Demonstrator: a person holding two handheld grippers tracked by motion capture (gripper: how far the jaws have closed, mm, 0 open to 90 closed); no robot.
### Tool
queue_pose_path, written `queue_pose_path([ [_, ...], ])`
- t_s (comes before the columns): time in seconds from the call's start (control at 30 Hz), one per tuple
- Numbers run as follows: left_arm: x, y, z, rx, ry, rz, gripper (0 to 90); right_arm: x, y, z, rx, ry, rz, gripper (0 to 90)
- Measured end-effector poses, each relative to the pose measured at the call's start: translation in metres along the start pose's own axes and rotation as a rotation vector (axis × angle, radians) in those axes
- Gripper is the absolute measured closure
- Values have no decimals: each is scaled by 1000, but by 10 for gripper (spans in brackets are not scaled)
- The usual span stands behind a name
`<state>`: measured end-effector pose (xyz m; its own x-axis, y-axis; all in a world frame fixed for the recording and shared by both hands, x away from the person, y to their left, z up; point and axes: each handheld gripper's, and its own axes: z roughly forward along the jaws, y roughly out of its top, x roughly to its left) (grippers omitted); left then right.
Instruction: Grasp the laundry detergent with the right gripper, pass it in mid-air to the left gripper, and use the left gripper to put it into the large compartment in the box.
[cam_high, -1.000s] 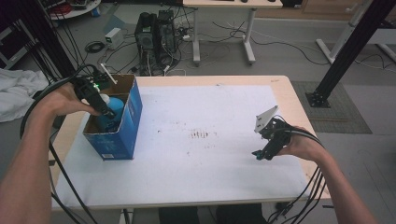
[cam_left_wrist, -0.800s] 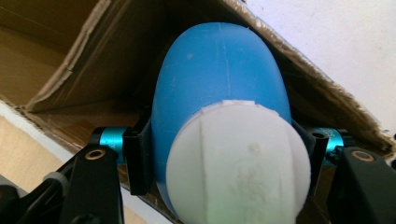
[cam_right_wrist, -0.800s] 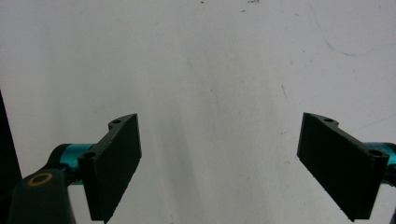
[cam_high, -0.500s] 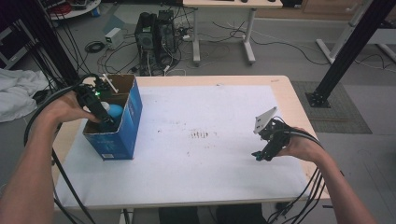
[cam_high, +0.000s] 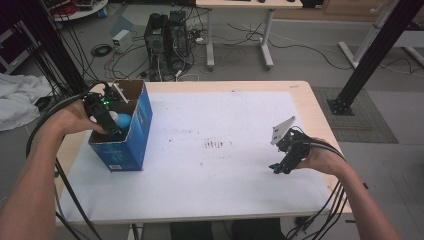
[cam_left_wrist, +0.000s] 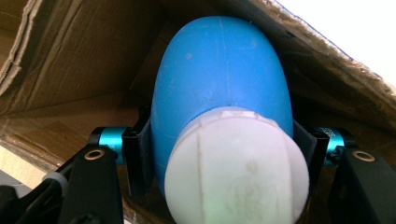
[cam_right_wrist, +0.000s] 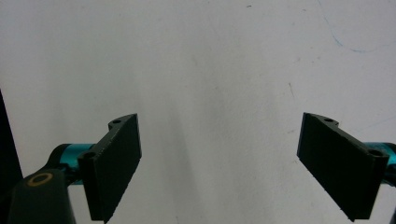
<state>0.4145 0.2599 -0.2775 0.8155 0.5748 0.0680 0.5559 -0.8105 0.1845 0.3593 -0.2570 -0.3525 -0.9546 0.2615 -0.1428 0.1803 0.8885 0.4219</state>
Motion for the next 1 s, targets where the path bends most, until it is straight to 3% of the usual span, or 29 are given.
queue_pose_path([
  [0.23, 0, 1, 1, -1, 2, -15, 375, 0, 0, -1, -4, -2, -2, 129],
  [0.33, 1, 2, 2, 18, 12, -4, 361, 0, 0, -1, -3, 1, -2, 129],
  [0.37, 0, 3, 3, 8, 10, -28, 349, 0, 0, -1, -2, 1, -4, 129],
  [0.6, 3, 4, 2, 17, -7, -23, 330, 0, -1, 0, -2, 3, -1, 129],
  [0.67, 2, 4, 3, 0, -16, -46, 327, 1, -1, -1, 6, 6, 11, 129],
  [0.97, 5, 5, 1, 20, -17, -29, 305, 1, 0, 0, 9, 5, 9, 129],
  [1.0, 5, 5, 1, 13, -14, -42, 306, 1, 0, 0, 10, 6, 9, 129],
])
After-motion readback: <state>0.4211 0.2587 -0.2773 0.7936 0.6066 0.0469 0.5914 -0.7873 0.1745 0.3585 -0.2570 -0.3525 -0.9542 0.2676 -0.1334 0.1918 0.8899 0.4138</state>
